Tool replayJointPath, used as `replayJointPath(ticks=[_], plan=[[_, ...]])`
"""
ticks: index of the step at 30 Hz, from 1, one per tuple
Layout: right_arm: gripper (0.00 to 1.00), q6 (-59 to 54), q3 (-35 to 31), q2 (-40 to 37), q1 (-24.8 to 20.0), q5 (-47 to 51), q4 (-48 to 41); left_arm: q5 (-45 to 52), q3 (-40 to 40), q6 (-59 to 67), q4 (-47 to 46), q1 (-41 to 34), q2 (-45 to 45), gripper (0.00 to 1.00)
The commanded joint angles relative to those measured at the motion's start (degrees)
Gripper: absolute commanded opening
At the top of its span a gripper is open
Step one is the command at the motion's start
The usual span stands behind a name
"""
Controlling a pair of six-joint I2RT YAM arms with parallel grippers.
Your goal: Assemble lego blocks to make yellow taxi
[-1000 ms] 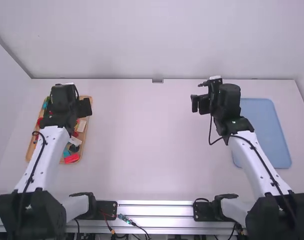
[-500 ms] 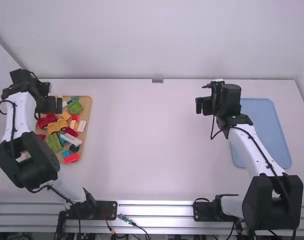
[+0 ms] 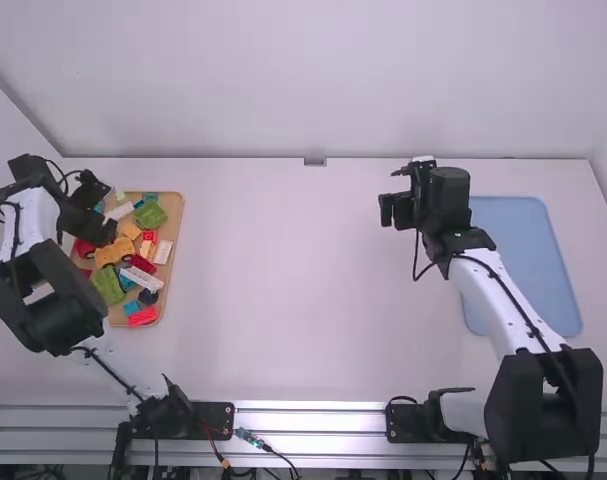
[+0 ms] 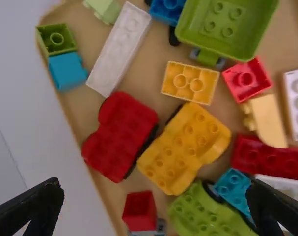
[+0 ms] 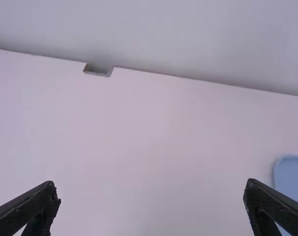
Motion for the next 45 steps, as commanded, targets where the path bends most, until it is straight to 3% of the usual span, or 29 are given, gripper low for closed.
replayJointPath(ticks=[1,8,19,28,31,35,39,45], plan=[[0.99,0.09,1.77,0.08,1.60,-0.11,0.02,0.88,-1.38,5.55,0.76,2.49,2.54,0.99],[0.99,0.13,1.77,0.08,4.09,0.26,0.44,5.52,-1.29,12.55,1.99,4.22,5.18,0.99],[0.99,0.11,1.77,0.08,7.04,0.26,0.66,4.47,-1.29,11.06,6.49,4.20,13.07,1.00],[0.99,1.77,1.77,0.08,6.71,0.24,0.66,6.78,-1.38,10.82,3.69,4.22,13.07,0.86],[0.99,1.79,1.77,0.08,6.58,0.15,0.57,6.52,-1.38,10.62,3.98,4.00,13.07,0.87],[0.99,1.77,1.77,0.08,6.58,0.11,0.22,3.85,-1.38,5.66,6.93,3.78,13.07,0.99],[0.99,1.36,1.77,0.08,6.56,0.13,-0.15,0.84,-0.66,2.60,7.32,2.75,13.07,1.00],[0.99,1.40,1.77,0.08,6.34,0.24,-0.24,0.95,2.64,1.99,0.17,0.22,13.07,0.97]])
